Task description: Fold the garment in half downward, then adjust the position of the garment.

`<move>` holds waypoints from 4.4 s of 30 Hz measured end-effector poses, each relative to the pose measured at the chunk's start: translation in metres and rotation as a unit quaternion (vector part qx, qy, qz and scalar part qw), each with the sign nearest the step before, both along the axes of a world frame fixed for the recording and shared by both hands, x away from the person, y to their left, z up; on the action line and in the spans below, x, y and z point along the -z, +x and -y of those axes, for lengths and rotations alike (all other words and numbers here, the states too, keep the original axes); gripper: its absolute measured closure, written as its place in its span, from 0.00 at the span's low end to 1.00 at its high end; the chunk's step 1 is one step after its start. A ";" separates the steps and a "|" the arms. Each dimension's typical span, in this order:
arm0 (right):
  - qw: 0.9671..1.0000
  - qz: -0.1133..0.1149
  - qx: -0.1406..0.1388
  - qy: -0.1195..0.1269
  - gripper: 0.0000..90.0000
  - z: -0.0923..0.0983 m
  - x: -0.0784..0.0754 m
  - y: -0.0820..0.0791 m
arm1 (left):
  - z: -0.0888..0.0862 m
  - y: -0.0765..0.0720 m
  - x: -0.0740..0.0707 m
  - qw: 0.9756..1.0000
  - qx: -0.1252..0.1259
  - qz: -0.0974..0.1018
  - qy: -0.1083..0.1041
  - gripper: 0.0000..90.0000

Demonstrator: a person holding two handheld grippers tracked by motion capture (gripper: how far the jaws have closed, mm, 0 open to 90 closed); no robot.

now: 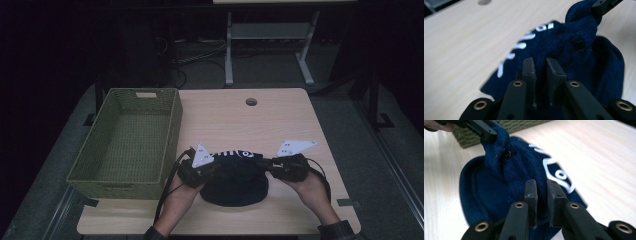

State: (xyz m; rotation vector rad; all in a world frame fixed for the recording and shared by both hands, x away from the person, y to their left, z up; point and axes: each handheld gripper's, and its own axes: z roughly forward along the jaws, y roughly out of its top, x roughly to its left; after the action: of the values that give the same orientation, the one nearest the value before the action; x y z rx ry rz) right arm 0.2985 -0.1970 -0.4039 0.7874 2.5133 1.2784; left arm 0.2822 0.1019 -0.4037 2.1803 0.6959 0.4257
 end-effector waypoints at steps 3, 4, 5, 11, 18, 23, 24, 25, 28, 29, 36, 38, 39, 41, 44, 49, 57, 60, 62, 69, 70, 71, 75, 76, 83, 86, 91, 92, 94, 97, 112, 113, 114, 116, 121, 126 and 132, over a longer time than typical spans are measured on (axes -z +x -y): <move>1.000 -0.017 -0.007 -0.001 0.88 -0.001 0.010 -0.006 | -0.003 -0.003 0.010 1.000 0.005 -0.018 -0.002 0.87; 1.000 -0.022 -0.008 -0.001 0.88 -0.001 0.012 -0.008 | -0.004 -0.004 0.013 1.000 0.007 -0.025 -0.004 0.87; 1.000 -0.024 -0.010 -0.002 0.88 -0.001 0.015 -0.010 | -0.006 -0.006 0.016 0.999 0.009 -0.031 -0.005 0.87; 0.998 -0.056 -0.019 0.011 0.88 0.002 0.027 -0.019 | -0.010 -0.011 0.026 0.998 0.022 -0.050 -0.008 0.85; 0.997 -0.066 -0.029 0.042 0.70 0.007 0.025 -0.027 | -0.017 -0.015 0.018 0.998 0.025 -0.047 -0.039 0.71; 0.996 -0.048 -0.029 0.075 0.68 0.012 0.005 -0.026 | -0.025 -0.015 -0.004 0.998 0.025 -0.025 -0.060 0.70; 0.995 -0.044 -0.031 0.079 0.68 0.012 0.001 -0.025 | -0.025 -0.015 -0.007 0.997 0.023 -0.023 -0.065 0.72; 0.995 -0.041 -0.032 0.082 0.68 0.012 -0.002 -0.024 | -0.026 -0.014 -0.009 0.997 0.023 -0.021 -0.066 0.73; 0.996 -0.035 -0.028 0.080 0.71 0.010 -0.007 -0.021 | -0.028 -0.012 -0.012 0.997 0.025 -0.021 -0.070 0.81; 0.996 -0.034 -0.029 0.081 0.74 0.009 -0.008 -0.020 | -0.027 -0.010 -0.012 0.997 0.027 -0.024 -0.069 0.84; 0.998 -0.037 -0.036 0.042 0.97 -0.004 0.006 -0.018 | -0.020 -0.008 0.002 0.996 0.043 -0.054 -0.063 1.00; 0.998 -0.044 -0.037 0.032 0.99 -0.007 0.010 -0.020 | -0.018 -0.010 0.007 0.995 0.049 -0.065 -0.065 1.00; 0.998 -0.044 -0.039 0.032 0.99 -0.007 0.012 -0.021 | -0.017 -0.011 0.010 0.994 0.054 -0.071 -0.063 1.00; 0.997 -0.052 -0.041 0.030 0.99 -0.008 0.016 -0.025 | -0.015 -0.014 0.015 0.993 0.059 -0.081 -0.062 1.00; 0.997 -0.062 -0.045 0.023 0.99 -0.009 0.023 -0.028 | -0.013 -0.018 0.023 0.992 0.068 -0.096 -0.053 1.00; 0.996 -0.080 -0.050 0.005 0.99 -0.012 0.038 -0.035 | -0.008 -0.022 0.036 0.990 0.080 -0.109 -0.030 1.00; 0.995 -0.083 -0.048 -0.022 1.00 -0.022 0.057 -0.044 | -0.005 -0.019 0.047 0.991 0.082 -0.109 0.005 1.00; 0.996 -0.074 -0.049 -0.031 1.00 -0.027 0.057 -0.046 | -0.006 -0.017 0.046 0.992 0.075 -0.103 0.012 1.00; 0.996 -0.068 -0.050 -0.039 1.00 -0.030 0.057 -0.048 | -0.006 -0.017 0.047 0.992 0.073 -0.101 0.016 1.00; 0.997 -0.056 -0.048 -0.023 0.92 -0.027 0.052 -0.048 | -0.011 -0.017 0.043 0.992 0.065 -0.105 -0.018 0.92; 0.997 -0.055 -0.046 -0.015 0.90 -0.025 0.050 -0.048 | -0.012 -0.017 0.041 0.993 0.060 -0.103 -0.025 0.90; 0.998 -0.050 -0.044 -0.013 0.88 -0.024 0.047 -0.048 | -0.014 -0.016 0.038 0.993 0.055 -0.101 -0.030 0.88; 0.999 -0.034 -0.024 0.000 0.75 -0.018 0.041 -0.047 | -0.018 -0.014 0.033 0.994 0.041 -0.092 -0.048 0.81; 0.999 -0.030 -0.017 0.002 0.70 -0.016 0.040 -0.047 | -0.019 -0.013 0.032 0.994 0.037 -0.089 -0.050 0.78; 0.999 -0.010 0.050 0.010 0.45 0.007 0.034 -0.041 | -0.022 -0.009 0.023 0.996 0.009 -0.076 -0.054 0.61; 0.997 -0.014 0.077 0.007 0.33 0.019 0.036 -0.037 | -0.024 -0.005 0.022 0.995 -0.006 -0.074 -0.061 0.54; 0.991 -0.017 0.131 -0.006 0.17 0.046 0.043 -0.033 | -0.026 -0.001 0.019 0.995 -0.021 -0.074 -0.064 0.45; 0.990 -0.022 0.141 -0.008 0.15 0.050 0.045 -0.033 | -0.026 -0.001 0.019 0.995 -0.024 -0.074 -0.068 0.43; 0.986 -0.023 0.168 -0.013 0.14 0.058 0.050 -0.033 | -0.026 0.000 0.019 0.995 -0.030 -0.074 -0.067 0.39; 0.981 -0.033 0.190 -0.025 0.10 0.069 0.058 -0.032 | -0.027 0.002 0.019 0.994 -0.036 -0.075 -0.064 0.34; 0.974 -0.041 0.217 -0.059 0.02 0.082 0.077 -0.029 | -0.025 0.013 0.022 0.993 -0.058 -0.076 -0.068 0.18; 0.973 -0.040 0.217 -0.062 0.02 0.082 0.078 -0.029 | -0.025 0.015 0.023 0.993 -0.057 -0.078 -0.067 0.18; 0.973 -0.041 0.218 -0.063 0.01 0.082 0.079 -0.028 | -0.024 0.016 0.025 0.993 -0.059 -0.079 -0.067 0.17; 0.973 -0.043 0.219 -0.060 0.01 0.082 0.079 -0.028 | -0.023 0.018 0.027 0.993 -0.058 -0.085 -0.063 0.17; 0.973 -0.044 0.220 -0.060 0.01 0.083 0.079 -0.027 | -0.021 0.021 0.030 0.992 -0.059 -0.087 -0.064 0.16; 0.973 -0.045 0.220 -0.060 0.01 0.083 0.079 -0.027 | -0.022 0.025 0.037 0.991 -0.063 -0.095 -0.066 0.15; 0.973 -0.045 0.220 -0.060 0.01 0.083 0.079 -0.027 | -0.018 0.029 0.048 0.991 -0.069 -0.105 -0.052 0.15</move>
State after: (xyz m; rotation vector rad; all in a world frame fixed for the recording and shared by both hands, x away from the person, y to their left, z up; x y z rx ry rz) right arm 0.2714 -0.2799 -0.4832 1.3041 2.2704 0.9513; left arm 0.3113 0.1202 -0.4513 2.1032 0.9677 0.2267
